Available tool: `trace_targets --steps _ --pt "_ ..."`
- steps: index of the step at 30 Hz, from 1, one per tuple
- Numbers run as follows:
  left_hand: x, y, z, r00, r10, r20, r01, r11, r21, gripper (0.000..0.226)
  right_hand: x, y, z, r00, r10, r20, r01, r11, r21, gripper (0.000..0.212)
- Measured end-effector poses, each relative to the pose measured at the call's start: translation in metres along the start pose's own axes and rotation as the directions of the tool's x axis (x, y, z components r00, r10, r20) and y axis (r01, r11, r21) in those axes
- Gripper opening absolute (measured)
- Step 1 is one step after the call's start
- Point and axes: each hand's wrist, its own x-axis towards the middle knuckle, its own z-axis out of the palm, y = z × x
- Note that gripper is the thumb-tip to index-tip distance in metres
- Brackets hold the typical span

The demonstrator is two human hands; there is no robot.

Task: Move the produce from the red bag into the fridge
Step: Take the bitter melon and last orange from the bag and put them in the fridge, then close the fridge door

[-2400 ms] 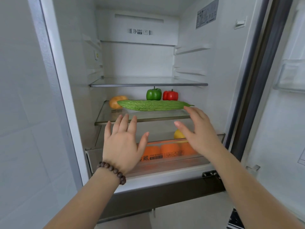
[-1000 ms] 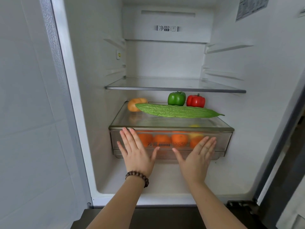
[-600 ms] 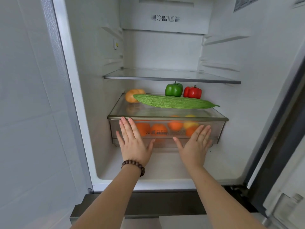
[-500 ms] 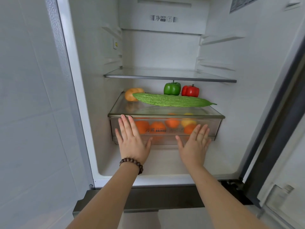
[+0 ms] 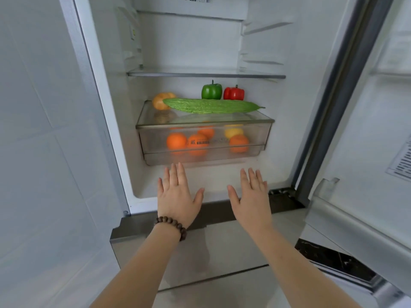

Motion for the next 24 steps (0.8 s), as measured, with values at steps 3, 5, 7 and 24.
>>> trace_targets --steps 3,5,7,24 --pt "-0.033 0.011 -0.004 0.998 0.008 0.060 -0.008 1.000 -0.004 0.083 -0.028 0.001 -0.011 0.999 -0.012 -0.037 0.013 1.000 0.024 0.063" --pt "-0.055 0.020 -0.010 0.996 0.015 0.092 -0.014 1.000 -0.013 0.082 -0.046 0.003 -0.021 0.999 -0.021 -0.050 0.022 0.999 0.024 0.062" --pt "-0.076 0.029 -0.018 0.995 0.017 0.102 -0.016 1.000 -0.016 0.082 -0.065 0.006 -0.034 0.999 -0.027 -0.036 0.028 0.999 0.036 0.063" --pt "-0.308 0.239 -0.106 0.990 0.115 -0.081 -0.131 0.961 -0.242 0.068 -0.286 0.126 -0.246 0.903 -0.227 -0.364 0.322 0.920 0.224 0.031"
